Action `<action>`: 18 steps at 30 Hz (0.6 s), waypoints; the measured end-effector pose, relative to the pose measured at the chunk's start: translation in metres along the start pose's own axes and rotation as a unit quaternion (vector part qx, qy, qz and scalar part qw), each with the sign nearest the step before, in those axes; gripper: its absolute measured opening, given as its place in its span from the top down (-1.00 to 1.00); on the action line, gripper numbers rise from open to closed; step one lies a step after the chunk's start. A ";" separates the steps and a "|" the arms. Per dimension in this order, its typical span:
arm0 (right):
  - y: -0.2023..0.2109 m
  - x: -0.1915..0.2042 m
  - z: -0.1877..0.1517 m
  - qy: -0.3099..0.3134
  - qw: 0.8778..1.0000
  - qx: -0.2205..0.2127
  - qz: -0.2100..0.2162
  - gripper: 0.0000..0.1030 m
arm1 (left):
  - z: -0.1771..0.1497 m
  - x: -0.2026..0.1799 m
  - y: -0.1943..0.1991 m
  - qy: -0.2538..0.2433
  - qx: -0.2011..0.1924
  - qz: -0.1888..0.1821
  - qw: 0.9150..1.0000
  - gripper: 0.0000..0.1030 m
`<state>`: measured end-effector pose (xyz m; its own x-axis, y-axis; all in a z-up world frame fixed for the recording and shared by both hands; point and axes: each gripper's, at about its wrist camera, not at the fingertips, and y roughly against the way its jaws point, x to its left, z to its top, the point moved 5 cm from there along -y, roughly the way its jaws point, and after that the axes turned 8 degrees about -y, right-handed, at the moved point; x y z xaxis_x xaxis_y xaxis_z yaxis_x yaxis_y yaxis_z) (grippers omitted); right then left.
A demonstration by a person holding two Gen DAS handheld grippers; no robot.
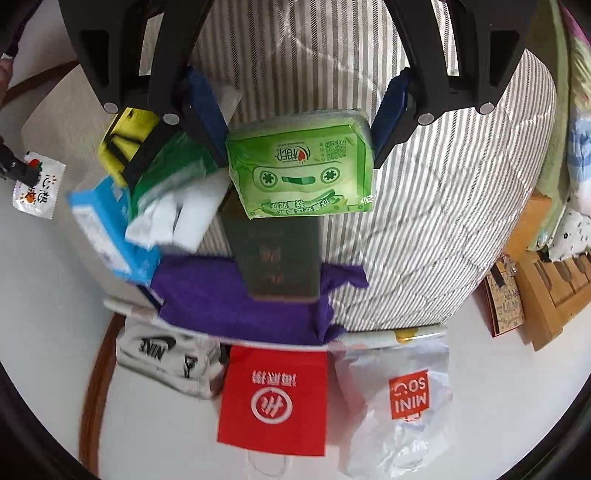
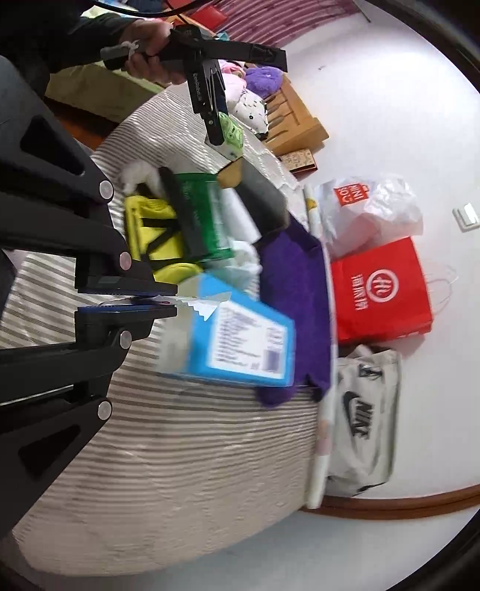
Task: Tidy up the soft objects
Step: 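Place the wipes pack on the purple towel with left while right drops the candy packet beside it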
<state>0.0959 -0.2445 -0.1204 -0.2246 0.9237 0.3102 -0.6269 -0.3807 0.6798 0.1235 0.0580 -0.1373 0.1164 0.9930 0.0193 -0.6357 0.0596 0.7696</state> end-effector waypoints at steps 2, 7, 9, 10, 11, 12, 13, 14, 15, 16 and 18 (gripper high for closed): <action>0.000 0.002 0.016 0.009 1.000 -0.005 -0.002 0.92 | 0.014 0.003 0.001 0.006 0.001 -0.007 1.000 -0.40; -0.013 0.004 0.065 0.017 1.000 -0.017 0.001 0.92 | 0.046 0.005 -0.001 0.000 -0.011 -0.002 1.000 -0.40; -0.022 0.006 0.086 0.021 1.000 -0.020 0.004 0.92 | 0.062 0.005 -0.003 -0.009 -0.013 0.002 1.000 -0.40; -0.027 0.007 0.094 0.022 1.000 -0.020 0.006 0.92 | 0.072 0.006 -0.006 -0.015 -0.014 0.006 1.000 -0.40; -0.034 0.007 0.105 0.023 0.999 -0.022 0.008 0.92 | 0.080 0.005 -0.008 -0.020 -0.016 0.007 1.000 -0.40; -0.040 0.007 0.114 0.024 0.999 -0.023 0.009 0.92 | 0.085 0.006 -0.010 -0.022 -0.017 0.007 1.000 -0.40; -0.047 0.007 0.123 0.025 0.999 -0.022 0.007 0.92 | 0.094 0.007 -0.014 -0.023 -0.016 0.007 1.000 -0.40; -0.054 0.005 0.130 0.025 0.999 -0.021 0.004 0.92 | 0.101 0.008 -0.018 -0.023 -0.016 0.004 1.000 -0.40; -0.063 0.004 0.139 0.024 1.000 -0.018 0.003 0.92 | 0.107 0.009 -0.021 -0.024 -0.016 0.001 1.000 -0.40; -0.072 0.002 0.147 0.022 1.000 -0.012 0.005 0.92 | 0.116 0.010 -0.029 -0.023 -0.014 -0.004 1.000 -0.40; -0.089 -0.002 0.160 0.018 1.000 -0.003 0.000 0.92 | 0.127 0.011 -0.039 -0.022 -0.011 -0.010 1.000 -0.40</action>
<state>0.2720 -0.2192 -0.0754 -0.2516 0.9245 0.2864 -0.6318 -0.3811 0.6750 0.2462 0.0535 -0.0859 0.1623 0.9862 0.0320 -0.6500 0.0824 0.7554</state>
